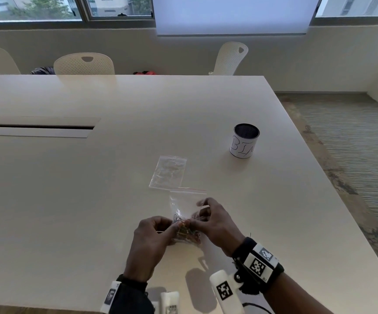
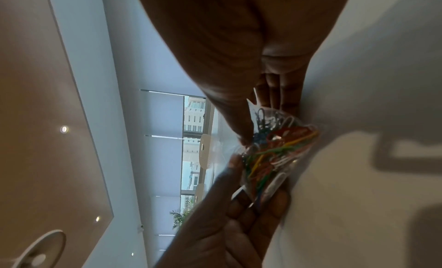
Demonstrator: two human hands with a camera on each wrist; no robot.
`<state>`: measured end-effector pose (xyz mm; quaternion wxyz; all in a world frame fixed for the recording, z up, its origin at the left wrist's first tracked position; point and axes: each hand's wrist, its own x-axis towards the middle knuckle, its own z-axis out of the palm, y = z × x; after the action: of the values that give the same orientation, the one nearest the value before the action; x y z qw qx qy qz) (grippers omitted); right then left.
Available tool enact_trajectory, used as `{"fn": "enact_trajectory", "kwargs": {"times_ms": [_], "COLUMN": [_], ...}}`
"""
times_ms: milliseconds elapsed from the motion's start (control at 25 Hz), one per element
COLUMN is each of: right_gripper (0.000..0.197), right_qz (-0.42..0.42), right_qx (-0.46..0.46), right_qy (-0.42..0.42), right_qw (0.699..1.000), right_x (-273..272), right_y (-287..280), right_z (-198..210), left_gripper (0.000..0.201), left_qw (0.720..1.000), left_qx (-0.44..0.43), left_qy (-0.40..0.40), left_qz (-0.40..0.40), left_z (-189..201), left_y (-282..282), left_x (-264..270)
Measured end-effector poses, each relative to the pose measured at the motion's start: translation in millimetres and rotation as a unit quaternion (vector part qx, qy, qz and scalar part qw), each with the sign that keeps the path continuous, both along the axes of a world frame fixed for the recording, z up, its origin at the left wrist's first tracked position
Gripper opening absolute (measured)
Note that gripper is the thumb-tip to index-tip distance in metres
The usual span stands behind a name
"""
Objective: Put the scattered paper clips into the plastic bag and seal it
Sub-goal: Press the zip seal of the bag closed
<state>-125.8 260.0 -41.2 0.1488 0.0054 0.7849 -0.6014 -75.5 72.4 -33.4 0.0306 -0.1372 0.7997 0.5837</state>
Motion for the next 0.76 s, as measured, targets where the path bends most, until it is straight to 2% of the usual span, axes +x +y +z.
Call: {"fn": "enact_trajectory", "kwargs": {"times_ms": [120,240,400,480,600,760], "right_gripper": [0.072,0.084,0.062,0.056,0.053,0.051], "right_qz": [-0.012,-0.017,0.046,0.094,0.118,0.125], "right_qx": [0.075,0.147,0.215,0.274,0.326,0.353], "right_qy": [0.044,0.127,0.172,0.178,0.170,0.165], "right_qw": [0.996,0.981,0.960,0.940,0.923,0.912], "right_x": [1.5,7.4,13.6,17.7,19.6,17.9], "right_y": [-5.7,-9.0,-8.9,-8.9,-10.3,-11.4], "right_z": [-5.2,-5.8,-1.0,-0.9,-3.1,-1.0], "left_gripper": [0.034,0.049,0.064,0.060,0.058,0.061], "left_qw": [0.990,0.974,0.950,0.938,0.931,0.917], "left_qx": [-0.136,-0.222,-0.275,-0.303,-0.310,-0.340], "left_qy": [0.024,0.051,0.123,0.105,0.030,-0.014], "left_qz": [0.007,-0.008,-0.079,-0.131,-0.190,-0.209], "left_z": [1.3,-0.8,-5.8,-7.1,-12.1,-12.9], "left_y": [-0.2,0.9,6.4,10.7,13.4,11.1], "left_x": [-0.5,1.3,5.1,6.0,7.8,7.8]}}
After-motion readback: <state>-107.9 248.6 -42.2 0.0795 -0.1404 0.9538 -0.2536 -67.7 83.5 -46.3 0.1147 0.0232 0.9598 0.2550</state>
